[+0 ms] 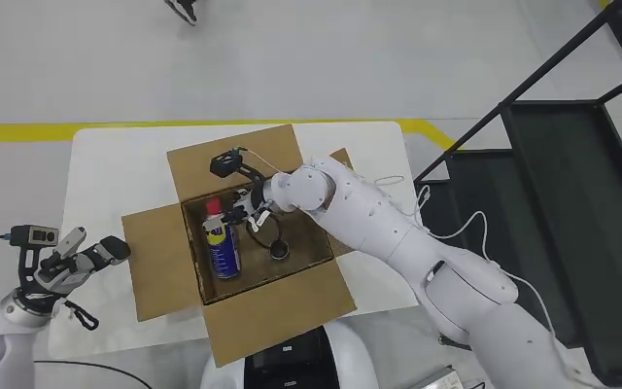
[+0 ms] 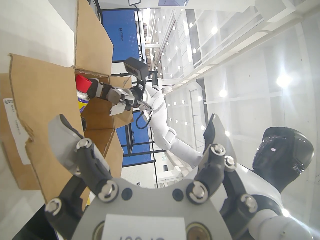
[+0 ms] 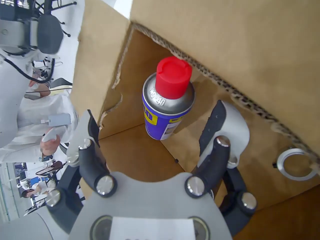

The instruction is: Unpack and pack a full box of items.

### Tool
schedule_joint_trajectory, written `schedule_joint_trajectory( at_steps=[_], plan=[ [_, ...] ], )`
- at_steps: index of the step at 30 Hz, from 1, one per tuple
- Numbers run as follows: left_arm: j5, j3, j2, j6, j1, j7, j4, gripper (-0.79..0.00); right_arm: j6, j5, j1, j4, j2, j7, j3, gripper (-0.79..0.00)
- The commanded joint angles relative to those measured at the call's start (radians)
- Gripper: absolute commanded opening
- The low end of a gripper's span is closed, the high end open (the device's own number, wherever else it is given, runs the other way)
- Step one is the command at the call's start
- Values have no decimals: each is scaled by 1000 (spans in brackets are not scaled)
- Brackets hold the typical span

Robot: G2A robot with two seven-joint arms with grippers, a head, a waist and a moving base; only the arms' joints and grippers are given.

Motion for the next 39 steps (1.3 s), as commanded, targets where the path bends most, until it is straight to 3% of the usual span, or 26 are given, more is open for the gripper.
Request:
schedule_joint_trajectory(
  at_steps=[1,8,15,22,33,39],
  plan=[
    [25,-38,2,-8,14,30,12,0,9,-9,-32,-75,29,-8,65,0],
    [142,-88,7,-28,56,77,59,0,32,-56,-228,-406,132,5,325,0],
    [272,54,-3,-56,31,98,91,0,69,-115,-475,-749,208,8,628,0],
    [152,125,-12,-65,-19,54,105,0,116,-169,-626,-902,241,37,790,0],
    [-52,184,-19,-12,-90,-79,37,0,174,-259,-854,-1084,270,-10,969,0],
    [-18,310,-29,15,-181,-110,25,0,175,-302,-949,-1169,277,-77,1043,0]
  ],
)
